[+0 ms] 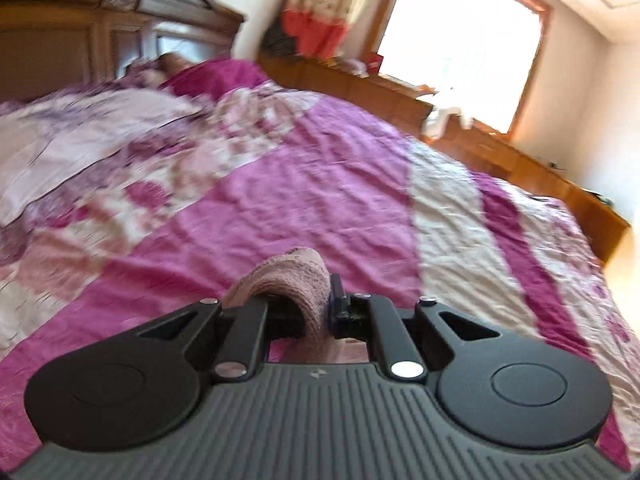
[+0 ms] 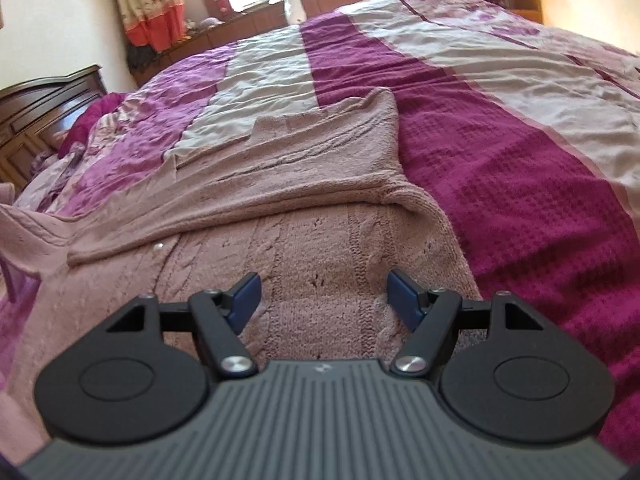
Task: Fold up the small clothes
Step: 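Fold the sleeve across the cardigan body with the left gripper, release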
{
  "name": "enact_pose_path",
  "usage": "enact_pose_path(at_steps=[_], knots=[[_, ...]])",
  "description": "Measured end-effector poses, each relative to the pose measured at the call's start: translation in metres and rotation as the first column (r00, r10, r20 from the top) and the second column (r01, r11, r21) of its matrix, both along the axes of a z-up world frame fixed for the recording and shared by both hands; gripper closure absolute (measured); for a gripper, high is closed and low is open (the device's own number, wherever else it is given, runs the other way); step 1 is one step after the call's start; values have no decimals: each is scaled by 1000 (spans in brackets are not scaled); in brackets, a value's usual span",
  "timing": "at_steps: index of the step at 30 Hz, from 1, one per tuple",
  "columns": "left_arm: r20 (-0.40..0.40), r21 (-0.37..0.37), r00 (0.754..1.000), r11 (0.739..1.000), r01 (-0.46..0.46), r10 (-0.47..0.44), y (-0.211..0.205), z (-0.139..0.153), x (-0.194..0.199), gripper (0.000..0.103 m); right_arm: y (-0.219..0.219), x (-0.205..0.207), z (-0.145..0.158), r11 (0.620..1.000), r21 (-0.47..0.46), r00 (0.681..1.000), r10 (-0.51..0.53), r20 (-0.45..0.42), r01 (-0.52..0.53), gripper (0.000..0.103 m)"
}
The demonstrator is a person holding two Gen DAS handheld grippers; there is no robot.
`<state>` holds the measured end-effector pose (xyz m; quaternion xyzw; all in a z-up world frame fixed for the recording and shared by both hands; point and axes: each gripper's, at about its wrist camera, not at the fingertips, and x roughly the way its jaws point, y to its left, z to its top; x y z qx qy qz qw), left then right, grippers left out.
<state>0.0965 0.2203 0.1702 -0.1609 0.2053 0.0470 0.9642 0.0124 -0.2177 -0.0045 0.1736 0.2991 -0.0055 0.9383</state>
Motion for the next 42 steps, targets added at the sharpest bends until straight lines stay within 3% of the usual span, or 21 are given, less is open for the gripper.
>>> enact_pose_path(at_steps=[6,11,15,22,26,31,33,37,42], knots=[[55,31,993,994,103,-105,-62,29,0,92,9,3,18,999,-41,1000,13,-13,-14,31],[58,54,980,980,190,-193,-133,28,9,92,5,5,31,999,-54,1000,12,24,-11,31],[6,77,970,967,241,-242,-183,6,16,92,-5,4,36,999,-33,999,-6,40,7,31],[-174,54,946,956,287,-274,-236,-70,25,92,-17,1,21,1000,5,1000,-30,1,30,31],[-228,76,926,943,325,-300,-243,-95,22,89,-24,-1,14,998,49,999,-41,-14,42,31],[-263,57,910,936,348,-322,-231,-99,12,50,-23,1,15,999,43,999,-32,-17,33,31],[-259,51,913,940,338,-315,-222,-96,0,43,-22,3,17,999,49,1000,-24,-14,25,31],[-270,58,924,953,296,-271,-203,-90,-16,36,-16,6,21,999,43,1000,-7,-15,8,31],[-281,65,941,974,215,-189,-169,-81,-34,36,-1,8,34,999,44,1000,30,8,-31,31]])
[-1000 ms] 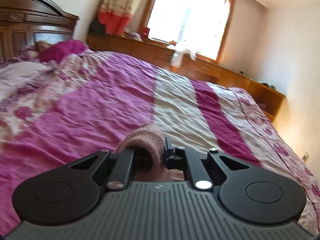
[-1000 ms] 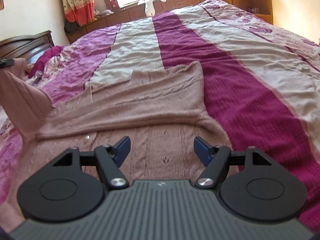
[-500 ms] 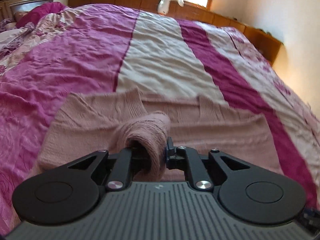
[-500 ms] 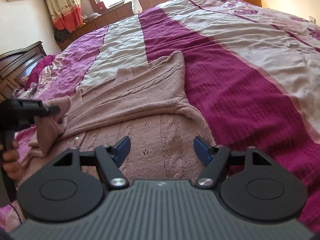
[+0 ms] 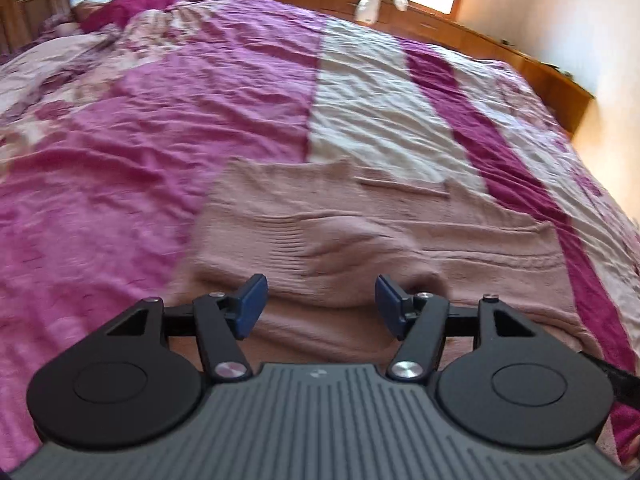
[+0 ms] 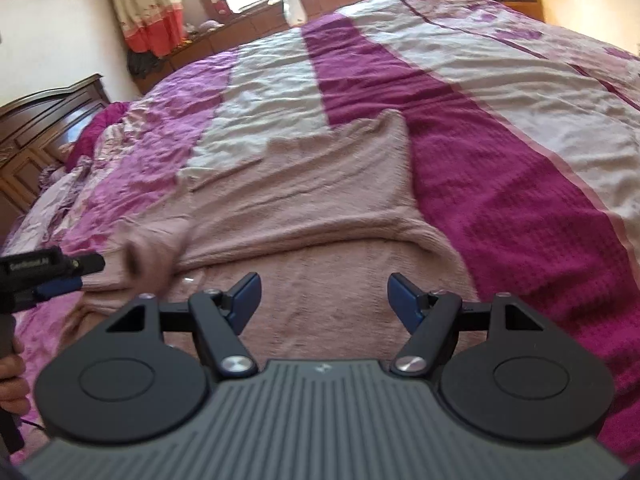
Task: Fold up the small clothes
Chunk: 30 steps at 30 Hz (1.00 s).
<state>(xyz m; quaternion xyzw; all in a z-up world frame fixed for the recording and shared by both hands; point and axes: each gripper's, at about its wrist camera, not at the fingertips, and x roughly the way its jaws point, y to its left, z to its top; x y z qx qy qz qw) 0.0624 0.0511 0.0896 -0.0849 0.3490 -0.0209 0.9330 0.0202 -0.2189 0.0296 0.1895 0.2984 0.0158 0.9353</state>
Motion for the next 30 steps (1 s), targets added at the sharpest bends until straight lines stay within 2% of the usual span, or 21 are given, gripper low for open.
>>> enact_pose_path(at_steps=[6,9,14,18,21,30], knots=[[-58,84,993,992,-98,103,42,1,-12,35,35,10,21,993,-24,993,112,37,-112,31],[-79,101,986,985,-137,146,61,-2,-20,35,58,19,29,983,-34,982,180,50,-179,31],[-119,112,974,978,-177,190,85,-11,-25,35,107,37,42,953,-86,953,297,58,-292,31],[-151,121,966,974,-192,209,93,-20,-27,35,146,50,52,916,-121,916,393,75,-383,31],[-164,119,961,971,-205,223,98,-25,-27,35,171,64,50,886,-120,888,457,53,-449,31],[-179,85,959,974,-209,221,108,-40,-25,35,229,106,29,838,-116,846,532,-33,-532,32]])
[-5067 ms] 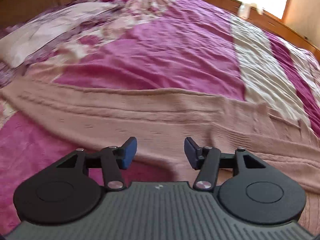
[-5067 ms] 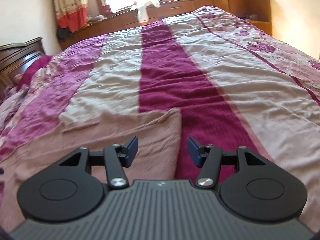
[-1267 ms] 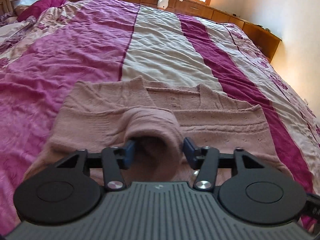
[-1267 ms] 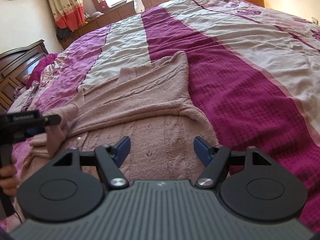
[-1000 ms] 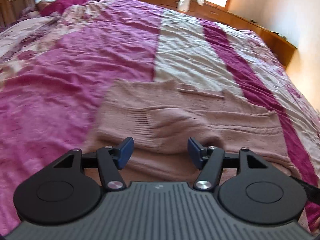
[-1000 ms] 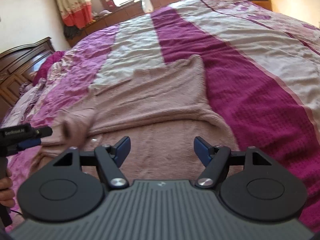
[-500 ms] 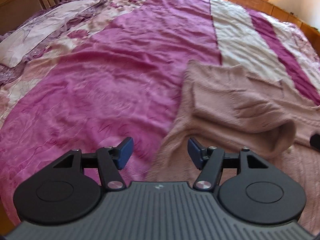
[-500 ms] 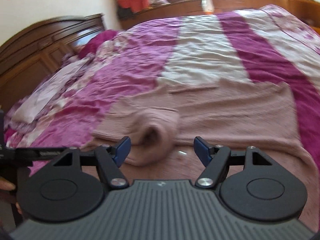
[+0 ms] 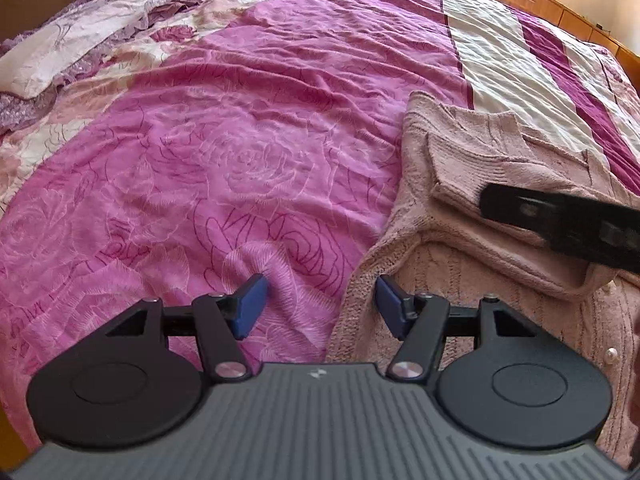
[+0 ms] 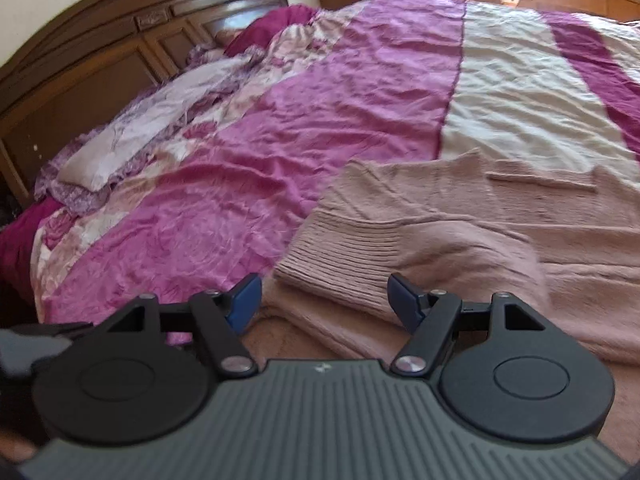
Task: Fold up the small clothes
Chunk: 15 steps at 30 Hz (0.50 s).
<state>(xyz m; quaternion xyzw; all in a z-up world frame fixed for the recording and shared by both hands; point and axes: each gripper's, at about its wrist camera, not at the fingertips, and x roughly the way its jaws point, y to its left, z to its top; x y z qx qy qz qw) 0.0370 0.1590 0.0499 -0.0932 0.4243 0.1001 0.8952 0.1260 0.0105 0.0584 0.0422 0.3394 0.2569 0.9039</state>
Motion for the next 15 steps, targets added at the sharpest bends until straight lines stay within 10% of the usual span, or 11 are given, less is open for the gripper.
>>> enact_pose_path(at_steps=[6,15], knots=[[14,-17,1000,1000,7,-7,6,-2,-1,35,27,16,-12,999,-16,999,36,-39,-37,33],[20,-25,1000,1000,1,0,7,2,-1,35,29,24,-7,995,-91,999,38,18,-36,93]])
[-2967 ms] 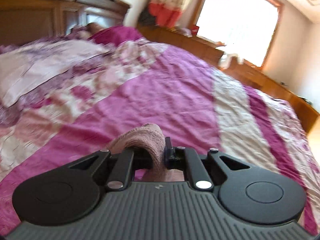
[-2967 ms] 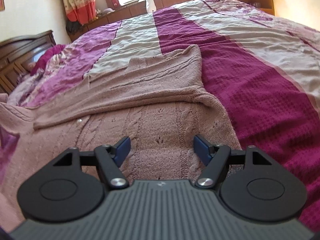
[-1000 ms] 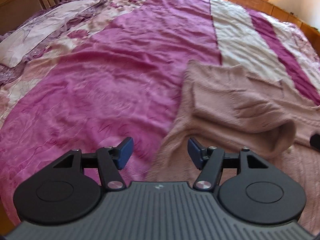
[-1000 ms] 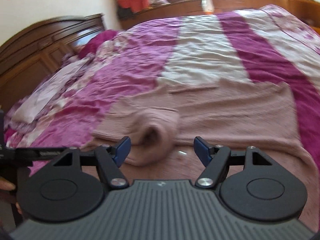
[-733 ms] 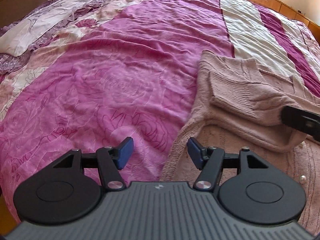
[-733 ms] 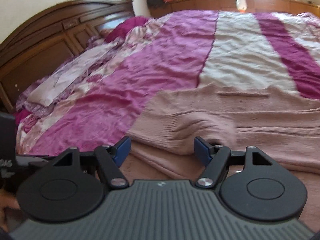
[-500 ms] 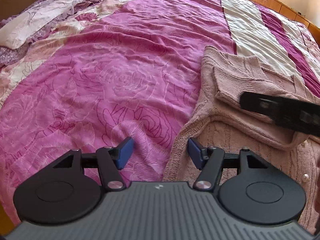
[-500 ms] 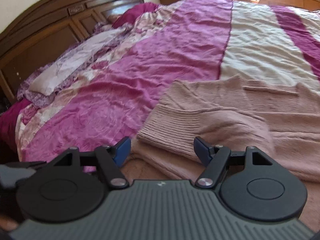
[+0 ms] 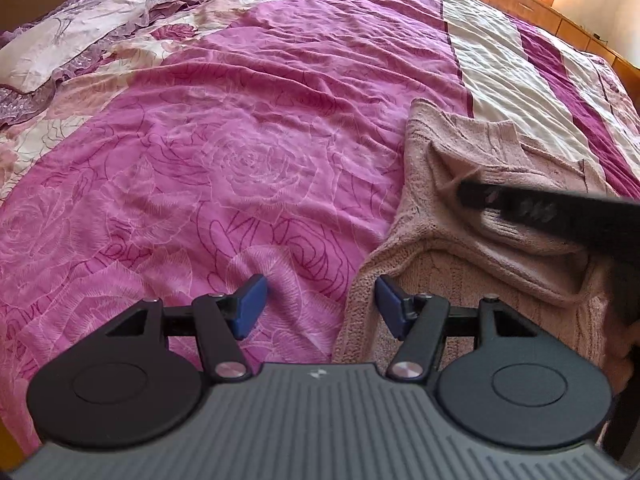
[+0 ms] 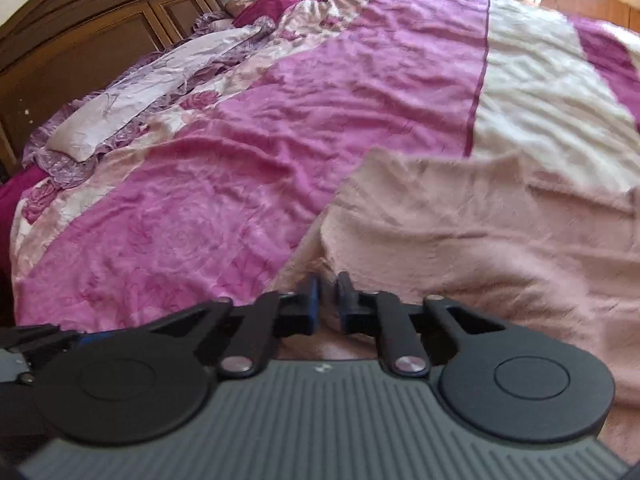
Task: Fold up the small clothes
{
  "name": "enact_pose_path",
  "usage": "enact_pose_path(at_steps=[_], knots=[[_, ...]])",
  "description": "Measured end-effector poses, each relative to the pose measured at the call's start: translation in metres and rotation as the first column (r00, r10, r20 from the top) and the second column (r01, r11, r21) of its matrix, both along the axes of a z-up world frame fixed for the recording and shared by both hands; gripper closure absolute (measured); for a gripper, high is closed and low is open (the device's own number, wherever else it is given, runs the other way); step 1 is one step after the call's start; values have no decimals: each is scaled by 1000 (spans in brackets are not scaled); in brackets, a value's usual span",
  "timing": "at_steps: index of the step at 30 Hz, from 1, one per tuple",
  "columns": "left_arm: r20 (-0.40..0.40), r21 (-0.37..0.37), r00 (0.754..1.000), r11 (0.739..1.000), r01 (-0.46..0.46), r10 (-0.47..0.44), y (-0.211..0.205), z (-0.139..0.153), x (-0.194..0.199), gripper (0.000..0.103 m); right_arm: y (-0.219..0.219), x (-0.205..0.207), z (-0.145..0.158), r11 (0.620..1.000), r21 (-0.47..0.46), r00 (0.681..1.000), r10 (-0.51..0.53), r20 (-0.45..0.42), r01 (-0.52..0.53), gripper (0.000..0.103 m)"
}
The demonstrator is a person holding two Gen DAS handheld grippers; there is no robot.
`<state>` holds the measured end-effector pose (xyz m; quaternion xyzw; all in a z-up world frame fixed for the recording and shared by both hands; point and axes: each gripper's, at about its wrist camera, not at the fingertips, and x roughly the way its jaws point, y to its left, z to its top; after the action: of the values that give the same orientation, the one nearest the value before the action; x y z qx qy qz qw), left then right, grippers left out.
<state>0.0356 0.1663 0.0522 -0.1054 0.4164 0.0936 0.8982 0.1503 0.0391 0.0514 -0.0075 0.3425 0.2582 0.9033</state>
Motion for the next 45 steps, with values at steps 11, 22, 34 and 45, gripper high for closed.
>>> enact_pose_path(at_steps=[11,22,34,45], knots=[[65,49,996,998,51,-54,-18,28,8,35,-119,-26,75,962,187,956,-232,179,198,94],[62,137,987,980,141,-150,-59,27,45,35,-244,-63,37,855,198,855,-506,114,479,94],[-25,197,987,967,163,-161,-76,-6,71,35,-315,-75,-35,784,175,803,-586,-107,595,92],[67,181,985,972,148,-162,-77,19,88,35,-316,-59,-2,869,148,872,-485,73,471,49]])
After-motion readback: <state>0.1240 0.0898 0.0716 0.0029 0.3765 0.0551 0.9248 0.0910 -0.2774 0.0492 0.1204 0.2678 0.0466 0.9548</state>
